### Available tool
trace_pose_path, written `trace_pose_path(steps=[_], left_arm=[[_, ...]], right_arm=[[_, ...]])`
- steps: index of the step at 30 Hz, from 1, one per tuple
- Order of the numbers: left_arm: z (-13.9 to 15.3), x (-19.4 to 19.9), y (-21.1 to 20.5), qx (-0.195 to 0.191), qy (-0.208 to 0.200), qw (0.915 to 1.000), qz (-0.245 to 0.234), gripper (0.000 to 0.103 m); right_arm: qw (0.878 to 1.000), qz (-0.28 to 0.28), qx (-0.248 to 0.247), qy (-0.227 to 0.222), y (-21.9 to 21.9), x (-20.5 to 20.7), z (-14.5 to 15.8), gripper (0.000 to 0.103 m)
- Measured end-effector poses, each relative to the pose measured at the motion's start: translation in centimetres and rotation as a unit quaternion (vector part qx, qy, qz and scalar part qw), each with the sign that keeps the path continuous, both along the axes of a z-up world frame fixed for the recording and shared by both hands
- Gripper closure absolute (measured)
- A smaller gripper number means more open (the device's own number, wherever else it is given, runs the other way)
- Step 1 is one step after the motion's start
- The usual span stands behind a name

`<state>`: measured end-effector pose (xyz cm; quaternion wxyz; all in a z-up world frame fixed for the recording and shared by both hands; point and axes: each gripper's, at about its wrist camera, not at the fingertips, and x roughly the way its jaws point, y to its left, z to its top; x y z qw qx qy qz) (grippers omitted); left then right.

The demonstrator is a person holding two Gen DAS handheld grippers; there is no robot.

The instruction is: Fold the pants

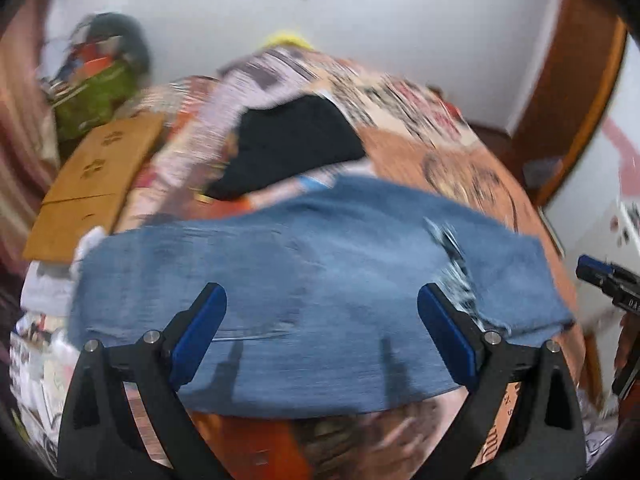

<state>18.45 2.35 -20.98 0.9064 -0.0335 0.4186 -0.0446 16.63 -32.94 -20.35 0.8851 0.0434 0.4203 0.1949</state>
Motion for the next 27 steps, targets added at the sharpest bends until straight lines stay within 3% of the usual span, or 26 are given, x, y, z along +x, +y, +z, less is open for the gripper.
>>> trace_pose_path(steps=[5,9,18,21,27], left_arm=[[2.0,-2.2,5.6,-0.008,-0.027,0.9981,0.054,0.005],[1.1,-3.7,9.3,-0.023,-0.02,0.9953,0.092,0.005],[-5.7,-6.4,13.9,-0.103,0.061,0.9822,0.144,0.005],[-8.2,-7.0,14.5,-0.141,0.088,0.9739,0.155,0.005],[-10.5,-6.8,14.7,-0.201,0.096,0.9627,0.154,0.005]], right_arm=[[0.999,0.027,0.0,-0.04,3.5,1.0,2.0,0.051],[0.998,0.054,-0.003,-0.033,6.7,1.9,1.4,0.051],[0.993,0.107,-0.043,0.019,11.1,2.1,-1.9,0.051],[0.99,0.115,-0.071,0.035,11.9,2.0,-3.0,0.051],[0.988,0.118,-0.09,0.032,12.3,1.5,-3.6,0.051]])
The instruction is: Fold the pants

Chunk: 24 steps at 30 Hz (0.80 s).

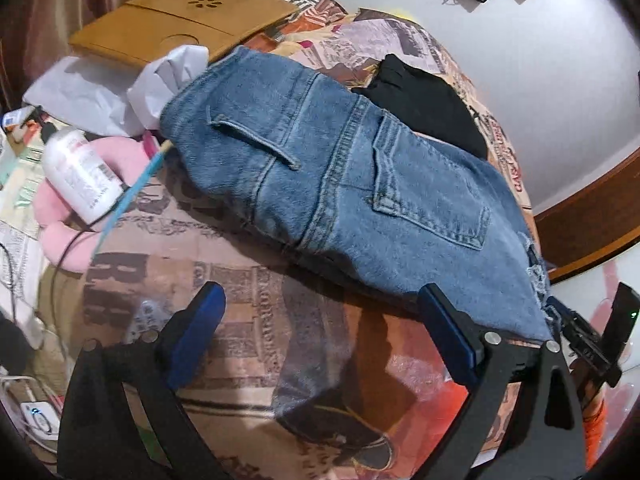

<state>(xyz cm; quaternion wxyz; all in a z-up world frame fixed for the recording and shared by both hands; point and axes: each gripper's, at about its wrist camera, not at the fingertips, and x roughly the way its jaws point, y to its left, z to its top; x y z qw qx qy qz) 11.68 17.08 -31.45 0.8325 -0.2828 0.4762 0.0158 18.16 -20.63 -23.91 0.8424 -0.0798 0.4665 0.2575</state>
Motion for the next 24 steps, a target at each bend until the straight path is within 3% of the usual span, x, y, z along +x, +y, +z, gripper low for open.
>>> trace_pose_path(steps=[3,7,13,17,19,21,22,24], left_arm=[[-0.6,1.0,-0.2,-0.04,-0.002,0.9991,-0.011,0.005],[-1.4,2.4,-0.4,-0.047,0.007,0.9988,-0.012,0.005],[-2.5,4.4,0.5,-0.077,-0.003,0.997,0.007,0.005],[-2.8,6.0,2.0,-0.118,0.001,0.9924,0.035,0.005],[-2.8,6.4,2.7,-0.128,0.006,0.9904,0.052,0.013],[-2.6,6.8,3.1,-0.12,0.013,0.9905,0.066,0.034],[-2.5,7.0,3.2,-0.116,0.015,0.9907,0.07,0.037],[-2.2,7.2,3.1,-0.099,0.016,0.9919,0.077,0.053]], right_arm=[[1.0,-0.003,0.005,0.002,0.0,0.0,-0.2,0.051],[1.0,-0.006,0.008,0.004,0.1,0.1,-0.3,0.051],[1.0,-0.005,0.012,0.007,0.1,0.2,-0.4,0.051],[1.0,-0.002,0.015,0.012,0.1,0.4,-0.4,0.05],[1.0,-0.002,0.018,0.014,0.0,0.4,-0.4,0.05],[1.0,-0.004,0.02,0.013,0.0,0.4,-0.5,0.05],[1.0,-0.004,0.021,0.012,0.0,0.4,-0.5,0.05],[1.0,-0.006,0.024,0.012,0.0,0.4,-0.5,0.05]])
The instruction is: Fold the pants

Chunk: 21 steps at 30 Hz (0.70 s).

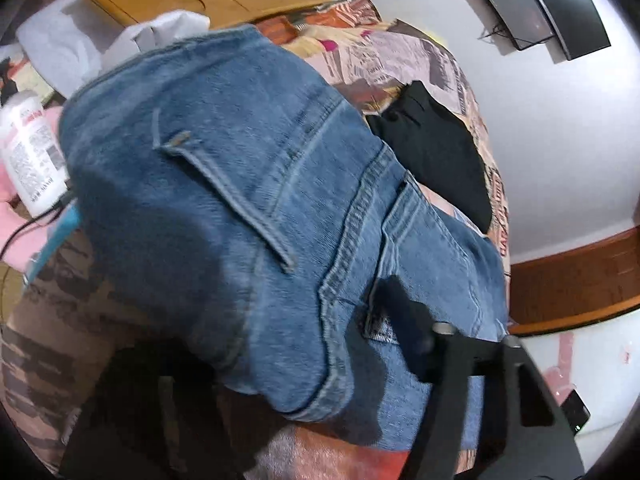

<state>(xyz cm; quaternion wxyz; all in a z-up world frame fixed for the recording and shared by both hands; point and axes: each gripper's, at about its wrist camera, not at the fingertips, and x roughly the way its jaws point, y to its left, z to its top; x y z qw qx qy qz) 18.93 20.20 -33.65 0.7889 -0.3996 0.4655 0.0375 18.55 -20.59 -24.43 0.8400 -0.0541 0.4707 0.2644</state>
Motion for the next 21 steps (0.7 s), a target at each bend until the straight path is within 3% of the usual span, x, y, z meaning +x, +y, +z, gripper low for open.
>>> trace_pose_path(steps=[1,3,7,9,15,21], left_arm=[[0.2,0.2,-0.1,0.01,0.001,0.9999,-0.002,0.055],[1.0,0.5,-0.7,0.055,-0.001,0.9984,-0.007,0.07],[3.3,1.0,-2.9,0.166,-0.015,0.9849,-0.045,0.077],[4.8,0.9,-3.7,0.2,-0.023,0.978,-0.056,0.08],[9.9,-0.5,-5.3,0.262,-0.073,0.9599,-0.068,0.081],[16.1,-1.0,-9.1,0.301,-0.138,0.9392,-0.089,0.081]], right_arm=[[1.0,-0.001,0.002,0.0,0.0,0.0,0.0,0.05],[1.0,-0.002,0.003,0.0,0.0,0.0,0.0,0.05],[1.0,-0.007,0.007,0.0,0.0,0.0,0.1,0.05],[1.0,-0.01,0.011,0.002,-0.2,0.0,0.2,0.05],[0.998,-0.033,0.051,0.008,-1.9,-0.4,1.0,0.05],[0.993,-0.086,0.075,-0.015,-5.8,-0.9,2.3,0.05]])
